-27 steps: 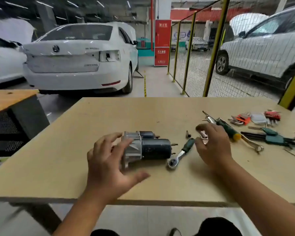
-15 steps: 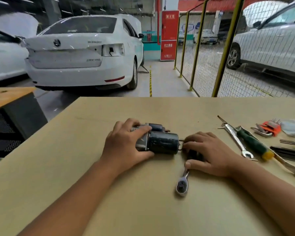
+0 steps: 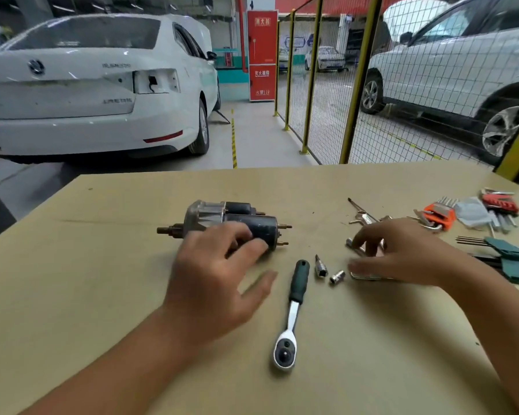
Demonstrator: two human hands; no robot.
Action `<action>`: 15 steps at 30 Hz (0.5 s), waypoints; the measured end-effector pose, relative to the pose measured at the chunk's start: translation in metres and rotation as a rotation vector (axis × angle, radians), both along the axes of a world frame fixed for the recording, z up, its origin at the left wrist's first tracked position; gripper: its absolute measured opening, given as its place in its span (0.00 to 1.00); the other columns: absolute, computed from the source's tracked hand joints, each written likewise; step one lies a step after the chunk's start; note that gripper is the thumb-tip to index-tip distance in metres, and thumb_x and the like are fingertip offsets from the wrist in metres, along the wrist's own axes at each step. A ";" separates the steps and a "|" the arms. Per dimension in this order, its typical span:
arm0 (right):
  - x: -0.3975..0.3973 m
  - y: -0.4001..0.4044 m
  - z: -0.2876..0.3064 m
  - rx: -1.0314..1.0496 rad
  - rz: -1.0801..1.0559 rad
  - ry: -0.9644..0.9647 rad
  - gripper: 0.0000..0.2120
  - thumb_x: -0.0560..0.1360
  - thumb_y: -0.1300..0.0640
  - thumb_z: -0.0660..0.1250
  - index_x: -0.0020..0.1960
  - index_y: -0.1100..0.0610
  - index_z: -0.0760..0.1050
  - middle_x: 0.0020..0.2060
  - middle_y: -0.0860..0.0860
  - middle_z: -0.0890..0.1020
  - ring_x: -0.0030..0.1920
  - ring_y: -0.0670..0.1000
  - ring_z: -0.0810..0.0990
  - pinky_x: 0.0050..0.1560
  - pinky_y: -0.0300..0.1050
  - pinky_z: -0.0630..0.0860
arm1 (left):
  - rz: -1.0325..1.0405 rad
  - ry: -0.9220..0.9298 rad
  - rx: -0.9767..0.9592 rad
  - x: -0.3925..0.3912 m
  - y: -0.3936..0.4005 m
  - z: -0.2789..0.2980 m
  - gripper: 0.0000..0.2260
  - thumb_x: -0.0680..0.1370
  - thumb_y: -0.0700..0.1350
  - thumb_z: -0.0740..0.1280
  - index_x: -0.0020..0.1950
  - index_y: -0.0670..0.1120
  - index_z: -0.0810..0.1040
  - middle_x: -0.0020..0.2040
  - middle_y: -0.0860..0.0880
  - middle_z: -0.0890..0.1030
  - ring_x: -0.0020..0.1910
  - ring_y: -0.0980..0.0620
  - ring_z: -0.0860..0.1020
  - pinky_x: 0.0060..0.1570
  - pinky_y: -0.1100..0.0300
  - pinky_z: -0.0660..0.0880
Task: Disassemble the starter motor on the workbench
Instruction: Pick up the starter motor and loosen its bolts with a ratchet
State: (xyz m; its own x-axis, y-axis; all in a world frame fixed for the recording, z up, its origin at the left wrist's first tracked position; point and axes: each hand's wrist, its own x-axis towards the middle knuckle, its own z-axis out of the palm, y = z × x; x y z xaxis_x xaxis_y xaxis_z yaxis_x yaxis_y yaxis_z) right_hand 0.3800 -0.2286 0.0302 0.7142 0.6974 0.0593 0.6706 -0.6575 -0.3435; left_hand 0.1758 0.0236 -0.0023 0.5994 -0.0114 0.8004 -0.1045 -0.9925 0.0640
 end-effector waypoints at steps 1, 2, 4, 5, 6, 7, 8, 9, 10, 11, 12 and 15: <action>0.000 0.002 0.000 -0.040 -0.002 -0.030 0.18 0.64 0.34 0.73 0.49 0.42 0.80 0.39 0.40 0.81 0.41 0.40 0.78 0.41 0.43 0.76 | -0.068 0.153 -0.156 -0.003 -0.019 -0.001 0.21 0.75 0.65 0.70 0.61 0.54 0.82 0.54 0.55 0.77 0.46 0.55 0.78 0.44 0.53 0.76; 0.000 0.003 -0.001 -0.058 -0.009 -0.057 0.17 0.65 0.36 0.74 0.50 0.43 0.80 0.40 0.41 0.81 0.42 0.41 0.78 0.42 0.43 0.77 | -0.083 0.334 -0.321 -0.003 -0.034 -0.001 0.25 0.73 0.72 0.67 0.65 0.60 0.77 0.54 0.61 0.74 0.44 0.60 0.76 0.41 0.55 0.77; 0.000 0.003 -0.003 -0.048 -0.017 -0.072 0.17 0.65 0.38 0.77 0.49 0.43 0.79 0.41 0.42 0.81 0.42 0.41 0.78 0.40 0.41 0.74 | -0.022 0.583 -0.385 0.003 -0.048 -0.005 0.33 0.66 0.80 0.62 0.68 0.69 0.66 0.52 0.65 0.71 0.44 0.64 0.73 0.42 0.58 0.75; 0.000 0.002 -0.005 -0.055 -0.007 -0.082 0.16 0.65 0.37 0.77 0.48 0.43 0.79 0.40 0.42 0.81 0.41 0.41 0.78 0.38 0.39 0.73 | -0.003 0.639 -0.338 0.007 -0.049 -0.007 0.35 0.64 0.80 0.62 0.68 0.71 0.63 0.51 0.66 0.71 0.45 0.64 0.73 0.42 0.60 0.72; 0.000 0.001 -0.006 -0.075 0.013 -0.086 0.16 0.65 0.36 0.76 0.46 0.43 0.80 0.39 0.42 0.81 0.40 0.41 0.78 0.37 0.37 0.71 | 0.002 0.677 -0.330 0.010 -0.048 -0.007 0.35 0.63 0.78 0.64 0.67 0.71 0.63 0.50 0.66 0.72 0.46 0.64 0.73 0.42 0.60 0.71; 0.000 0.001 -0.006 -0.099 0.039 -0.073 0.15 0.66 0.35 0.76 0.45 0.42 0.80 0.38 0.41 0.81 0.39 0.40 0.78 0.36 0.36 0.70 | 0.002 0.696 -0.364 0.013 -0.045 -0.006 0.33 0.62 0.74 0.67 0.66 0.72 0.64 0.49 0.66 0.73 0.45 0.64 0.74 0.41 0.61 0.70; 0.000 0.000 -0.007 -0.119 0.067 -0.046 0.15 0.66 0.34 0.75 0.44 0.42 0.80 0.38 0.41 0.81 0.39 0.40 0.78 0.35 0.35 0.69 | 0.008 0.714 -0.426 0.014 -0.042 -0.005 0.32 0.62 0.70 0.70 0.65 0.72 0.65 0.48 0.66 0.75 0.42 0.64 0.75 0.40 0.61 0.70; -0.001 0.000 -0.006 -0.128 0.090 -0.015 0.15 0.65 0.33 0.75 0.44 0.41 0.80 0.38 0.40 0.81 0.40 0.39 0.78 0.35 0.34 0.69 | 0.009 0.739 -0.498 0.015 -0.038 -0.004 0.31 0.62 0.67 0.72 0.64 0.71 0.68 0.47 0.65 0.76 0.40 0.64 0.76 0.39 0.61 0.72; -0.002 0.000 -0.005 -0.133 0.109 0.011 0.16 0.64 0.32 0.75 0.45 0.40 0.80 0.38 0.38 0.81 0.41 0.37 0.78 0.36 0.34 0.70 | 0.008 0.767 -0.560 0.017 -0.035 -0.003 0.30 0.62 0.63 0.75 0.63 0.69 0.71 0.47 0.67 0.77 0.38 0.65 0.77 0.38 0.61 0.73; -0.003 0.000 -0.004 -0.137 0.125 0.030 0.18 0.63 0.32 0.76 0.46 0.40 0.80 0.39 0.36 0.81 0.42 0.36 0.78 0.37 0.34 0.72 | 0.006 0.799 -0.598 0.020 -0.032 -0.001 0.29 0.63 0.60 0.76 0.62 0.67 0.73 0.46 0.68 0.78 0.37 0.66 0.77 0.39 0.61 0.75; -0.004 0.000 -0.003 -0.143 0.142 0.042 0.18 0.62 0.33 0.78 0.47 0.41 0.80 0.41 0.33 0.80 0.42 0.36 0.78 0.38 0.35 0.74 | -0.003 0.831 -0.622 0.023 -0.030 0.003 0.28 0.64 0.57 0.78 0.62 0.65 0.76 0.45 0.67 0.79 0.37 0.67 0.77 0.40 0.61 0.76; -0.008 0.002 -0.003 -0.152 0.182 0.050 0.11 0.66 0.39 0.78 0.43 0.42 0.81 0.41 0.30 0.80 0.42 0.37 0.79 0.37 0.33 0.72 | -0.032 0.919 -0.602 0.032 -0.025 0.013 0.25 0.67 0.49 0.80 0.62 0.59 0.79 0.46 0.60 0.81 0.40 0.64 0.79 0.39 0.67 0.74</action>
